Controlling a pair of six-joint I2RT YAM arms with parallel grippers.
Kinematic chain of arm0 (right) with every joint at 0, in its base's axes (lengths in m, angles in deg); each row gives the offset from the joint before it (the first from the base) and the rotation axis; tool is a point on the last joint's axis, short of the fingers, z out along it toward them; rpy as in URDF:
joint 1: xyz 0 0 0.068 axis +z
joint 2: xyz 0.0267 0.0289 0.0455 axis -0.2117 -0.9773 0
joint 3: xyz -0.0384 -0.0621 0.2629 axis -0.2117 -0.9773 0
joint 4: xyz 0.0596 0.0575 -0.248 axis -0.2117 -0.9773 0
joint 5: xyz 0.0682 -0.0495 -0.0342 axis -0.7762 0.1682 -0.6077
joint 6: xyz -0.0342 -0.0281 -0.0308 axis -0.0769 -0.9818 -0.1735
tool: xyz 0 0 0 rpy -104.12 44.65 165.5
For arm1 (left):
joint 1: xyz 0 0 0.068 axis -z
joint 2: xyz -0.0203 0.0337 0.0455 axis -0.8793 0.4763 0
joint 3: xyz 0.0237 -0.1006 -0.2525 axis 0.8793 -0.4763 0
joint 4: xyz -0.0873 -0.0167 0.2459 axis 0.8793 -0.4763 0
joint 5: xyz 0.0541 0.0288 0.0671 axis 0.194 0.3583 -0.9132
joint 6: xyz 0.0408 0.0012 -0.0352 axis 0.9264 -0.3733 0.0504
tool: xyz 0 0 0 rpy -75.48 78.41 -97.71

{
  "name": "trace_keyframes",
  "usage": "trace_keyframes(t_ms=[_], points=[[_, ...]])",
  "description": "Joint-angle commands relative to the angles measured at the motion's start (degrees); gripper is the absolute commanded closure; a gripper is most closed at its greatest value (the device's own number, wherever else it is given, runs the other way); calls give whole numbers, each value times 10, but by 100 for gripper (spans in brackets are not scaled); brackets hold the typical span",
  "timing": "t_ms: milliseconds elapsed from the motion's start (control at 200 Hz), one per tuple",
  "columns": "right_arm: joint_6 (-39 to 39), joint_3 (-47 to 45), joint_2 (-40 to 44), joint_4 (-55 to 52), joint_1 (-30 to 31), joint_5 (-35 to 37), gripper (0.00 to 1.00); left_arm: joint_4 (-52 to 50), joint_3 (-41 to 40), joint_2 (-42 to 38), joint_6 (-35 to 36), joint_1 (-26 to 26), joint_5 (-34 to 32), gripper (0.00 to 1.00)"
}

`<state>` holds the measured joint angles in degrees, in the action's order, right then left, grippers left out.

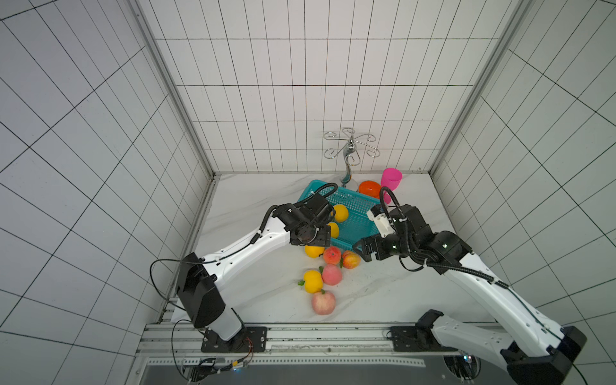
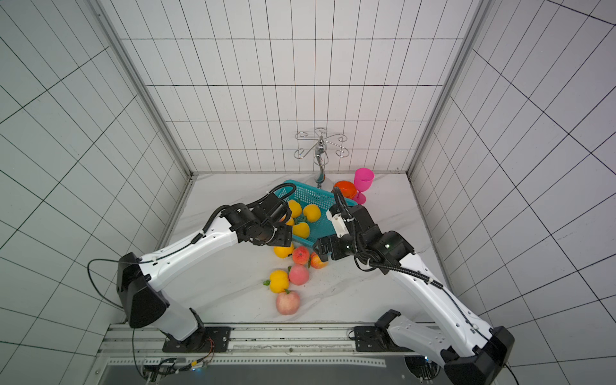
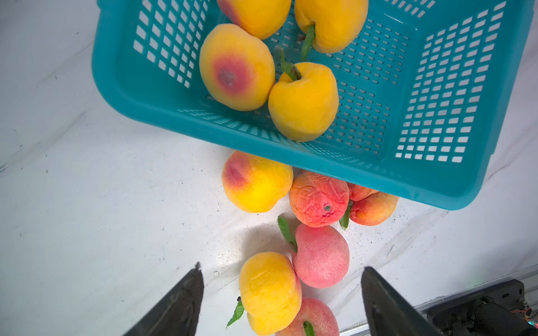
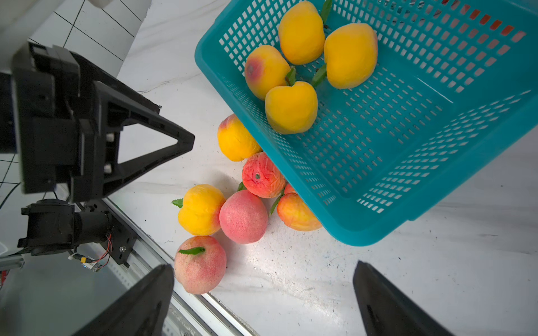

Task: Put the peaches into the basket
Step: Pick up the peach from the center of the board.

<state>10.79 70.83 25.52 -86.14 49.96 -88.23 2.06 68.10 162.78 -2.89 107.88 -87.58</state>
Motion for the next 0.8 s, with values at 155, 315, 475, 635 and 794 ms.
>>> trace_keyframes(t_ms=[155, 315, 475, 635, 794], points=[[130, -14, 13, -38, 133, 140, 0, -8, -60, -80, 6, -53, 66, 17], [219, -22, 6, -49, 234, 216, 0, 22, -131, -150, 11, -81, 92, 16], [295, -25, -21, -45, 340, 291, 0, 13, -181, -188, 18, -98, 117, 16], [345, -27, -65, -17, 411, 321, 0, 20, -217, -227, 18, -99, 135, 16], [390, -61, -82, 31, 435, 322, 1, 9, -226, -244, 25, -99, 143, 16]])
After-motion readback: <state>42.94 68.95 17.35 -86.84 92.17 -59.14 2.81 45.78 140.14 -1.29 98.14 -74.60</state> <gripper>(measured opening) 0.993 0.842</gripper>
